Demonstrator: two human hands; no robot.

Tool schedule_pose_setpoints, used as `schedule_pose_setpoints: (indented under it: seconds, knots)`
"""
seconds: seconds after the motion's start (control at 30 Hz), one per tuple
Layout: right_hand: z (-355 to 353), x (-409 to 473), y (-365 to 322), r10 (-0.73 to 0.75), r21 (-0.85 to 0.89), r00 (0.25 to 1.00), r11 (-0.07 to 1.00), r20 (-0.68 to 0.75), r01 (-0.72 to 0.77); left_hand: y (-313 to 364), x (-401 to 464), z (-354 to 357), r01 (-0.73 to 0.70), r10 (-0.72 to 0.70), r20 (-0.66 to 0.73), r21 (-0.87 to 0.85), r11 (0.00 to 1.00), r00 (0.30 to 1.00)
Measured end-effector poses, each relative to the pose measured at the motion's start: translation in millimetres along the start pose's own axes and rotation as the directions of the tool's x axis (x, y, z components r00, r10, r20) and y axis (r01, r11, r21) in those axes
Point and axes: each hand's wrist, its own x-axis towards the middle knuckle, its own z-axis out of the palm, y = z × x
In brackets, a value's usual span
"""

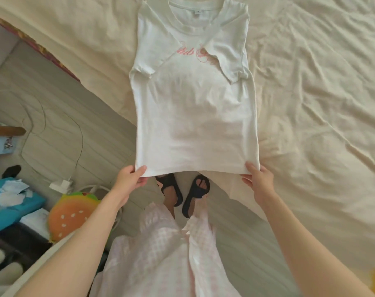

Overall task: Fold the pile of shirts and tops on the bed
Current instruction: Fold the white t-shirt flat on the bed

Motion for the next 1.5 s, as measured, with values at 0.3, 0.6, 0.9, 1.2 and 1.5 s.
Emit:
schedule_pose_setpoints:
  seconds: [0.3, 0.6, 0.9, 1.2, 1.5]
  knots:
    - [-41, -42, -43, 0.087, 0.249, 0.977, 0.959, 0.195, -0.135, 21, -66, 8, 0.021, -0.066, -0.057, -0.570, 0.821, 0.996]
    - [-33, -58, -130, 0.036, 0.465, 0.972, 0.873, 0.234, -0.145, 119, -87, -1, -0.075, -0.009, -0.111, -0.735, 0.674, 0.994]
    - [30, -3, -282, -0.072, 0.598, 0.961, 0.794, 0.269, -0.108, 304, -13, 2, -0.183, 0.170, -0.090, -0.712, 0.677, 0.981]
    - [99, 68, -353, -0.122, 0.596, 0.960, 0.801, 0.252, -0.054, 373, 84, 14, -0.143, 0.183, 0.005, -0.598, 0.789, 0.983]
    - [74, 83, -226, -0.039, -0.068, 0.973, 0.997, -0.229, 0.024, 243, 101, 5, -0.094, 0.071, -0.354, -0.046, 0.995, 0.932]
